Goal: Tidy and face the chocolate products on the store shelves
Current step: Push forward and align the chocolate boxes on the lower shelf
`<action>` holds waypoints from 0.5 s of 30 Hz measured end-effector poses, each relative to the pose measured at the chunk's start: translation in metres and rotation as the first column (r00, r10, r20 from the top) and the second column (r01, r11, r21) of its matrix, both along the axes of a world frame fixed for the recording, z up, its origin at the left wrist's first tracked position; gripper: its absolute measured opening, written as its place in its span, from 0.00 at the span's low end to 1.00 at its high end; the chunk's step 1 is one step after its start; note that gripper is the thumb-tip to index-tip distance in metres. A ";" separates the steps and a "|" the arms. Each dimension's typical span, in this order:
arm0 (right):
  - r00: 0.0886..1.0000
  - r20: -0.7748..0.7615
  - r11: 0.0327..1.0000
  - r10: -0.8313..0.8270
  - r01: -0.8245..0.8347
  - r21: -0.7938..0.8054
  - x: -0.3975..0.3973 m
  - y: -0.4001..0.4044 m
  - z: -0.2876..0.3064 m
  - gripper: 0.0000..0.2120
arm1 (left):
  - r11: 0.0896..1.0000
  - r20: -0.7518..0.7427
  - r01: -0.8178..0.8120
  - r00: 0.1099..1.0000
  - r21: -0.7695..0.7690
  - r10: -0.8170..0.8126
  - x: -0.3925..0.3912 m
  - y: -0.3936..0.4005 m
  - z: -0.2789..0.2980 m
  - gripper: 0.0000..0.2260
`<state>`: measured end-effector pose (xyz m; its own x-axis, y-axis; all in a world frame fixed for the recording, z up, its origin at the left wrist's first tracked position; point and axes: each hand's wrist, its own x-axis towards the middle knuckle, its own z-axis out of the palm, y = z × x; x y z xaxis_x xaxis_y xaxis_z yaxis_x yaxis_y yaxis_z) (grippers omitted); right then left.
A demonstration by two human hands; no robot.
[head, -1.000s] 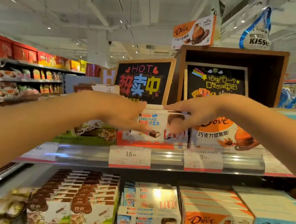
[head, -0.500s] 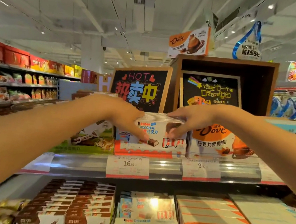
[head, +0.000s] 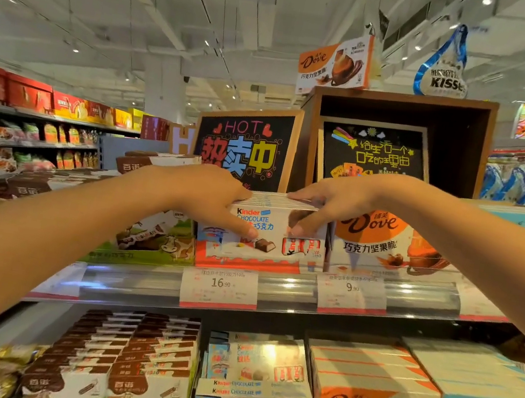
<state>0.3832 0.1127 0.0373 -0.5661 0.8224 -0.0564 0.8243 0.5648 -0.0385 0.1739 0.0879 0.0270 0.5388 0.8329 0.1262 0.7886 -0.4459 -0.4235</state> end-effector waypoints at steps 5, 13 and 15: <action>1.000 0.008 0.999 -0.027 0.027 -0.028 0.002 -0.007 0.006 0.34 | 0.998 0.063 0.040 0.997 0.045 -0.042 0.002 0.001 -0.002 0.36; 0.998 -0.062 0.999 0.031 -0.028 0.044 0.005 -0.008 0.003 0.25 | 0.995 0.159 0.058 0.985 0.082 -0.070 0.002 0.000 -0.001 0.39; 0.996 -0.074 0.999 0.039 -0.037 0.040 0.005 -0.006 0.003 0.25 | 0.994 0.169 0.052 0.983 0.093 -0.067 0.001 0.001 -0.003 0.40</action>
